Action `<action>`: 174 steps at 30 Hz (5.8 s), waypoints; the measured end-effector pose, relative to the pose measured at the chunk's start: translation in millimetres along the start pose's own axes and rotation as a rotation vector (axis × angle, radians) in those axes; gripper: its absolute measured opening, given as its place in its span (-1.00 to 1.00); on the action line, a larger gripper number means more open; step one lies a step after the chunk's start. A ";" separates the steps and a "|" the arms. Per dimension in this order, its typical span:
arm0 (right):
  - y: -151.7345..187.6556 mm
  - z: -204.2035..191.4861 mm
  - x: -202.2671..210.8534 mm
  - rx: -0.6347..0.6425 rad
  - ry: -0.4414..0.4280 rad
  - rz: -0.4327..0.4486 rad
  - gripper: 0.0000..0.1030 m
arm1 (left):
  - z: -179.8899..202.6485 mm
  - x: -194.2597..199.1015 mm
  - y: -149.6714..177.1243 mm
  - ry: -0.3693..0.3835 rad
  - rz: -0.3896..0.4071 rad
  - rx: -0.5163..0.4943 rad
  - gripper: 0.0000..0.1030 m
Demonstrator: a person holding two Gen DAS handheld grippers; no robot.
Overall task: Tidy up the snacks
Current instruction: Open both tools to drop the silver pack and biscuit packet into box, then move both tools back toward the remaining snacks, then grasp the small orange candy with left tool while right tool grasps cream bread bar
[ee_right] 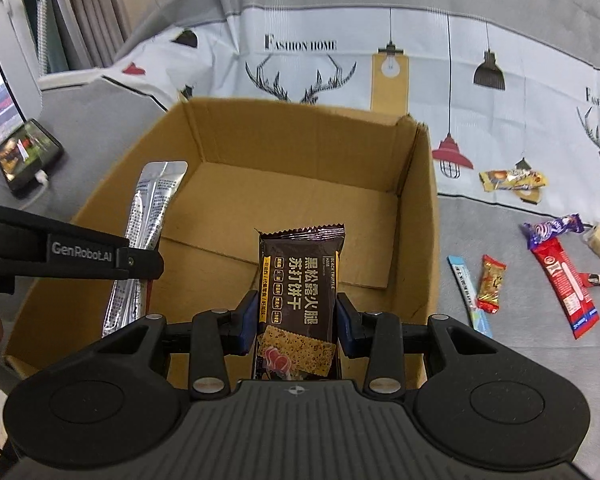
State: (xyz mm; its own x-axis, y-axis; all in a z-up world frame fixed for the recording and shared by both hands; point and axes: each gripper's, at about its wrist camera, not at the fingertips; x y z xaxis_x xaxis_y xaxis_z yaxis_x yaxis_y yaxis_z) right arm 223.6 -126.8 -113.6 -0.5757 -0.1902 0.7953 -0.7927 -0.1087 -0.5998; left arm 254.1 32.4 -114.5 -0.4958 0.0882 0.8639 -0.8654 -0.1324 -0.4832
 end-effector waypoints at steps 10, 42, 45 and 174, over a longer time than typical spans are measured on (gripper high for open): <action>-2.4 8.1 -14.2 -0.018 0.020 -0.004 -0.09 | -0.6 -21.4 3.0 -0.036 -0.026 -0.028 -0.38; 117.1 -3.9 201.5 0.008 0.040 0.240 0.93 | 26.4 169.8 156.3 -0.130 0.243 -0.051 1.00; 123.1 -1.0 210.8 0.000 0.035 0.257 0.94 | 31.3 178.6 161.3 -0.137 0.264 -0.054 1.00; -16.3 450.4 -123.3 -0.072 0.249 -0.040 0.97 | 333.3 -216.8 -34.1 0.059 -0.409 -0.602 -0.12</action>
State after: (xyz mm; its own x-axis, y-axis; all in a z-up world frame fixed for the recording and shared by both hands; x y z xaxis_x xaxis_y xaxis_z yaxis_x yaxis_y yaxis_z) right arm 397.9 -541.1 -241.6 -0.5684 0.0598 0.8206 -0.8227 -0.0397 -0.5670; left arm 415.0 -311.3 -238.0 -0.1127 0.0698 0.9912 -0.8633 0.4869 -0.1325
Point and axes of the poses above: each gripper's, at about its wrist camera, not at the fingertips, and x roughly against the way its jaws point, z to its right, y to its underside
